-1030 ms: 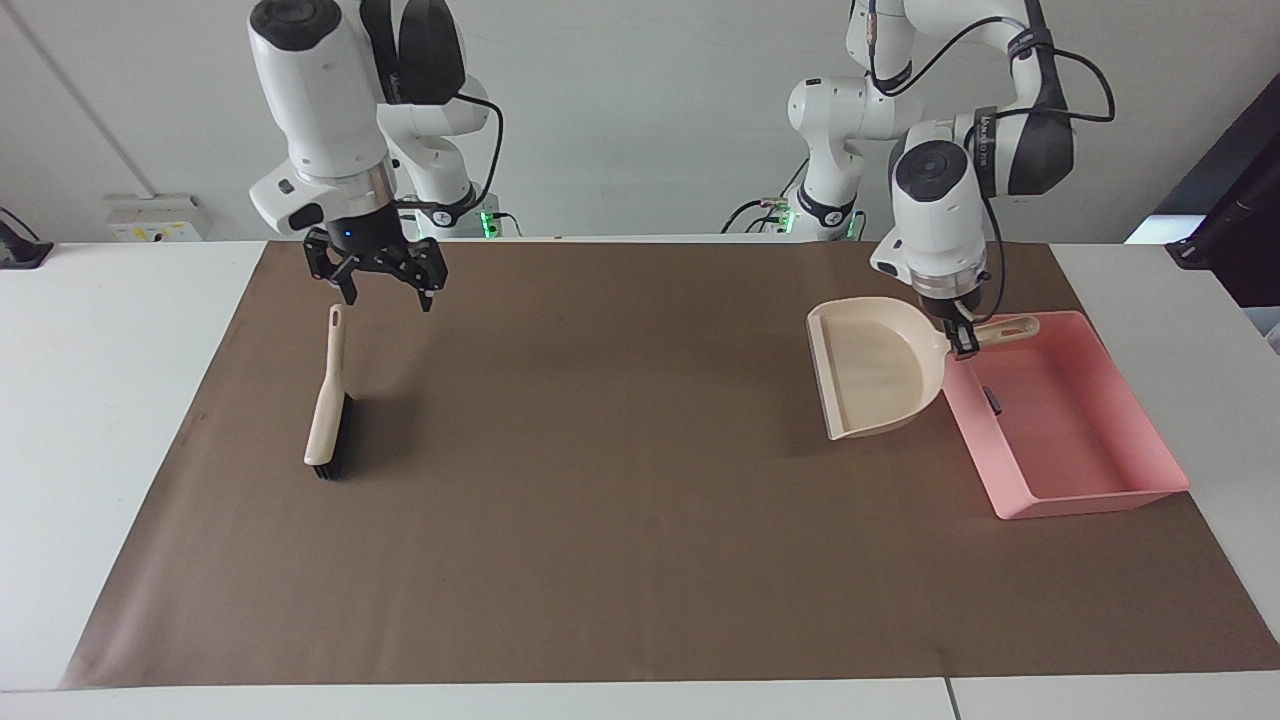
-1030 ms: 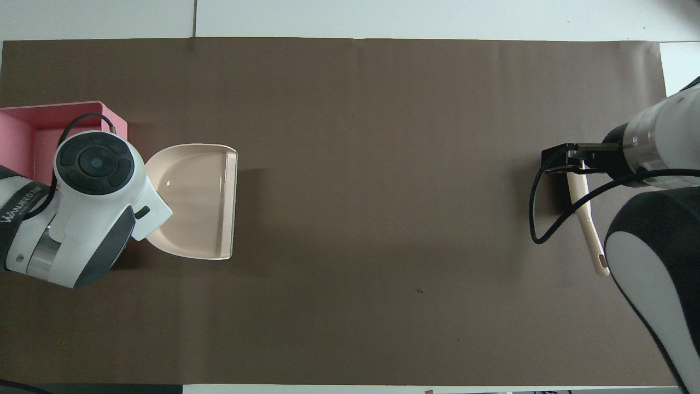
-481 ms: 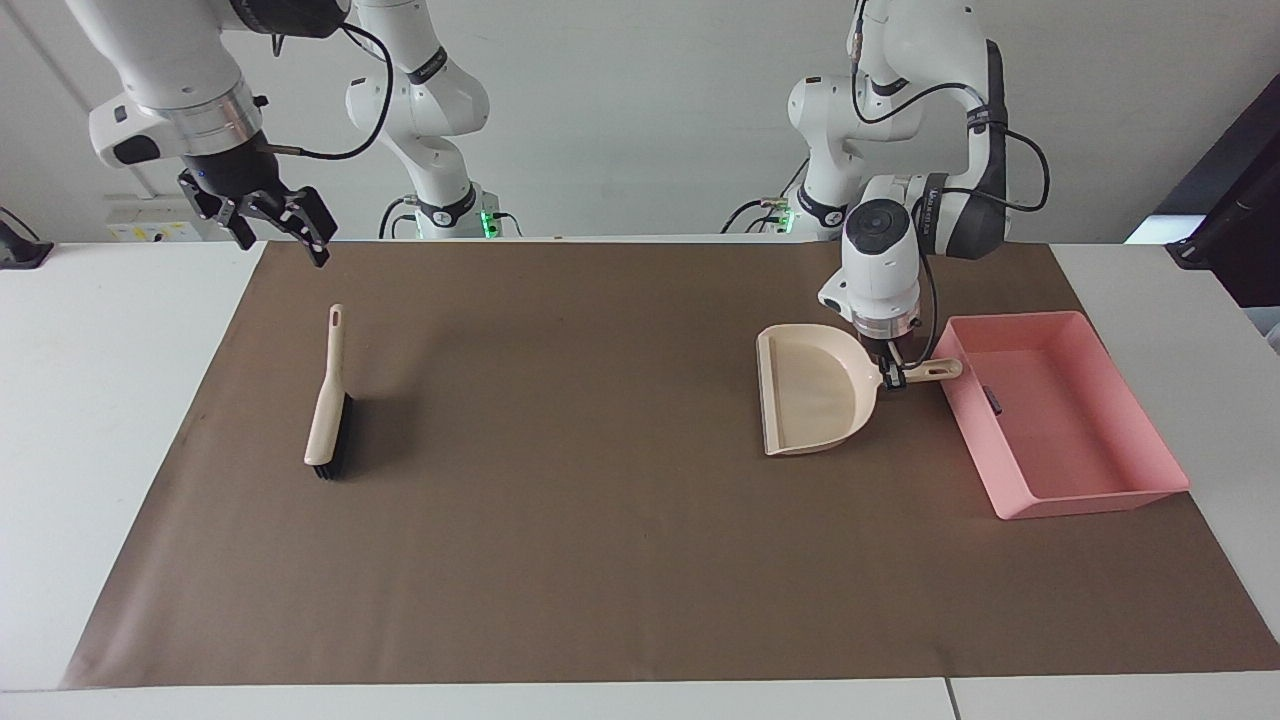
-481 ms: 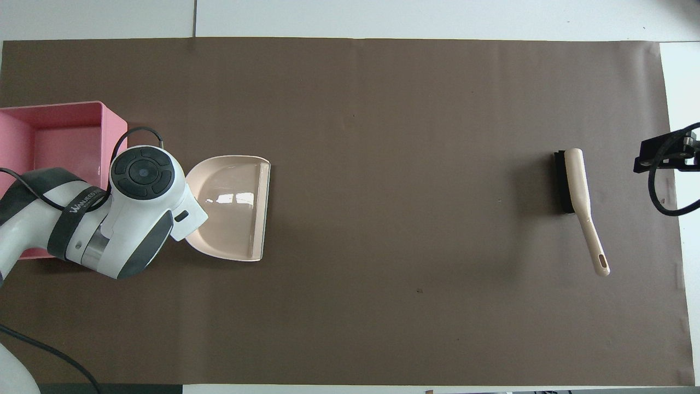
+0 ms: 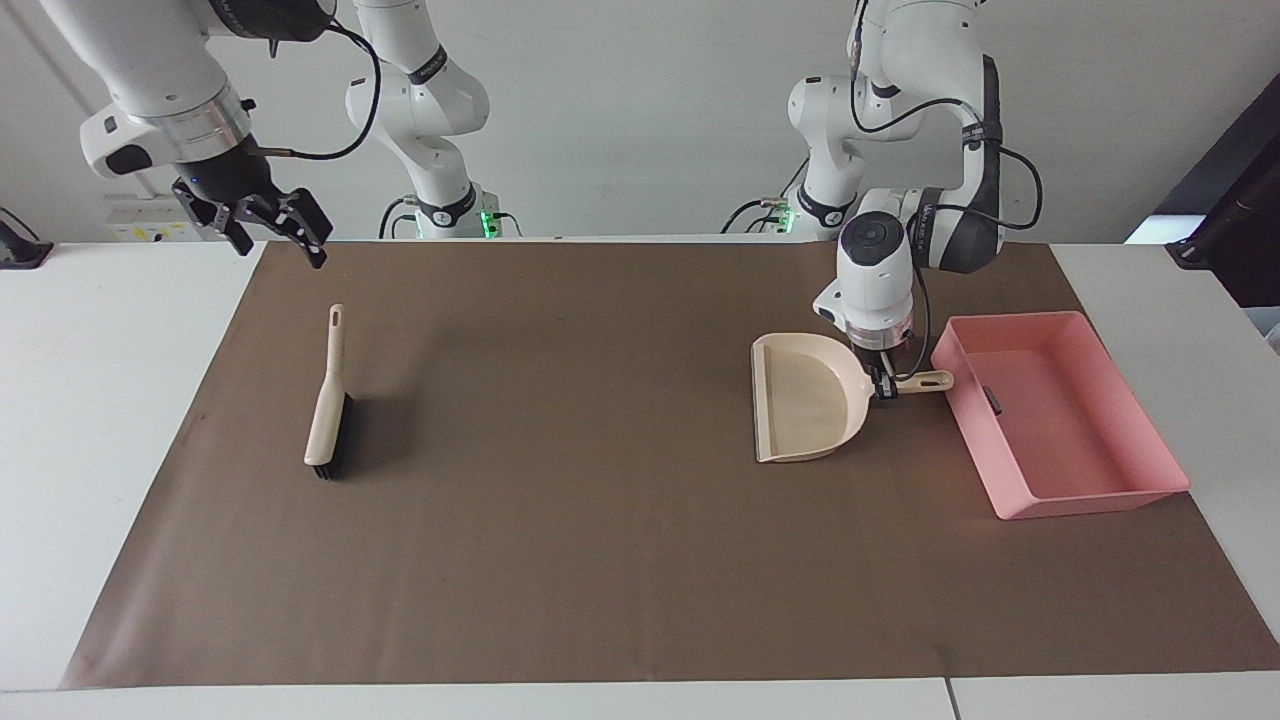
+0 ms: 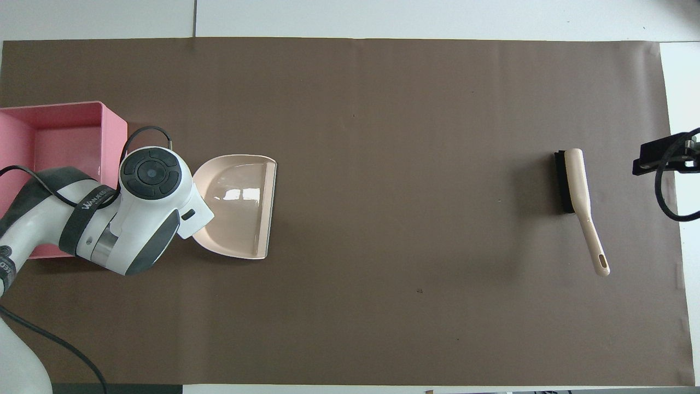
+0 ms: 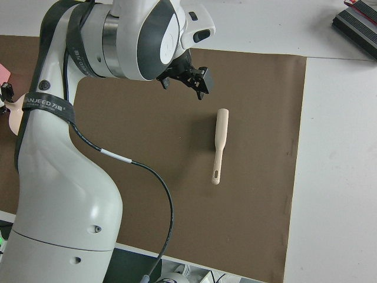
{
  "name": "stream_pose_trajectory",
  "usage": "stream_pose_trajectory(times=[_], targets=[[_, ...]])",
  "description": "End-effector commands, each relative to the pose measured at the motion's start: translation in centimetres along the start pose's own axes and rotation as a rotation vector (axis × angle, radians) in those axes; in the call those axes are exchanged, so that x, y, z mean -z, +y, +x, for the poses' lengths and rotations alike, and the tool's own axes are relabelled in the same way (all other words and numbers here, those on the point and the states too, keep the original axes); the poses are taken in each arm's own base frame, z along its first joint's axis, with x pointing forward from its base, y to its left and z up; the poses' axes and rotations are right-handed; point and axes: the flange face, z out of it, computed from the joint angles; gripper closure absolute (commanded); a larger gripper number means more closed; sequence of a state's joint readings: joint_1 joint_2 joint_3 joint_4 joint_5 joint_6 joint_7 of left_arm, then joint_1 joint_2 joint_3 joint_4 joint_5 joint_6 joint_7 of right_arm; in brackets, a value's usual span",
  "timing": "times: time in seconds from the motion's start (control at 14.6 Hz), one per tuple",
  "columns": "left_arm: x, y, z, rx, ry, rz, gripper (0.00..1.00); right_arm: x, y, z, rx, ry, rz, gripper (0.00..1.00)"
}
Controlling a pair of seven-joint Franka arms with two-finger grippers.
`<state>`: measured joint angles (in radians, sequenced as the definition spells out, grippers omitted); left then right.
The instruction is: Clean e-waste and dump in bin
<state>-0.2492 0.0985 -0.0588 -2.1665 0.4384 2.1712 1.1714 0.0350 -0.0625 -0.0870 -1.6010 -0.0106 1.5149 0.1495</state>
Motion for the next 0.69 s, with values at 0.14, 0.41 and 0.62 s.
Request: stream_pose_trajectory(times=[0.14,0.41,0.62], targets=[[-0.8,0.3,0.8,-0.044,0.024,0.011,1.00,-1.1,-0.1,0.3,0.065,-0.033,-0.002,0.00],[-0.6,0.2,0.6,-0.019,0.024,0.010,0.70,-1.8,-0.8,1.5,0.071,-0.011,-0.026,0.00],[1.1,0.1,0.0,-0.002,0.025,0.039,0.31,-0.8,-0.6,0.7,0.071,0.002,-0.010,0.00]])
